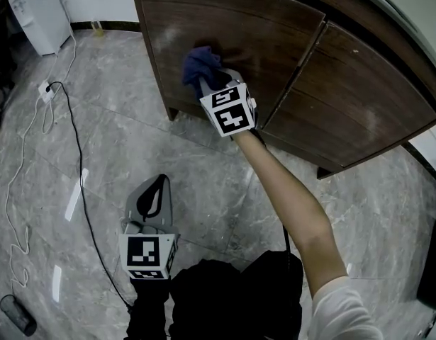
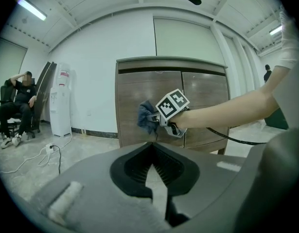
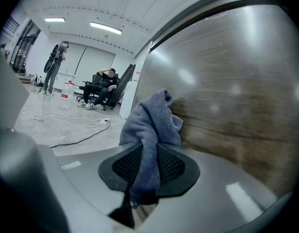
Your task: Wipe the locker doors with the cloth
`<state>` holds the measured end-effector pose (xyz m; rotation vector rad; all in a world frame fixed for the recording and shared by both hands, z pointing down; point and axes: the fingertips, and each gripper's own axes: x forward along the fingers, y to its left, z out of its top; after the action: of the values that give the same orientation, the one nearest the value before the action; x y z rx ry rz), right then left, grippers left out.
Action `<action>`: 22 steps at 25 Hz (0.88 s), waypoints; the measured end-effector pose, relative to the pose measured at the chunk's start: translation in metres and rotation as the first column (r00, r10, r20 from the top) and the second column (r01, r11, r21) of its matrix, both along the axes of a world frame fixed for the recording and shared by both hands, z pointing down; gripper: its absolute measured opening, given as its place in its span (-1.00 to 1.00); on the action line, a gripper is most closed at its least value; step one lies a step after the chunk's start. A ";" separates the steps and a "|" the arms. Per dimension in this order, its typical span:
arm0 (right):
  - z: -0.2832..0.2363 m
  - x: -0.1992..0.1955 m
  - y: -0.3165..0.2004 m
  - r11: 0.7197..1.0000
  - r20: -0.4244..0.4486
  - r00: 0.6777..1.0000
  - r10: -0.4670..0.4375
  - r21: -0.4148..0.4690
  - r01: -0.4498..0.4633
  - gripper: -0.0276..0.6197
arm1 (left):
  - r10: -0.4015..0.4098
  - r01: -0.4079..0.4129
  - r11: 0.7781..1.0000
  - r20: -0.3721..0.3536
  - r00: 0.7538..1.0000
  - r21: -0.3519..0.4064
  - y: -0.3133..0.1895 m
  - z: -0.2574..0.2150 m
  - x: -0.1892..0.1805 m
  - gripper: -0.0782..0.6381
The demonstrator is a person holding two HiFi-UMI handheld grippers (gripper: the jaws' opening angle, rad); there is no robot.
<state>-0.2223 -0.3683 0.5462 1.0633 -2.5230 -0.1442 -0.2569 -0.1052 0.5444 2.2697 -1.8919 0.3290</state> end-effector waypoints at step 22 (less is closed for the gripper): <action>0.128 -0.018 0.001 0.994 -0.154 0.988 -0.027 -0.108 0.010 -0.65 | -0.045 0.044 0.998 -0.026 0.999 -0.050 -0.005 0.024 -0.021 -0.78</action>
<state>-0.2404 -0.3676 0.6744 0.9494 -2.3735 -0.0921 -0.2781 -0.1100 0.5689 2.1860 -1.8964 0.3340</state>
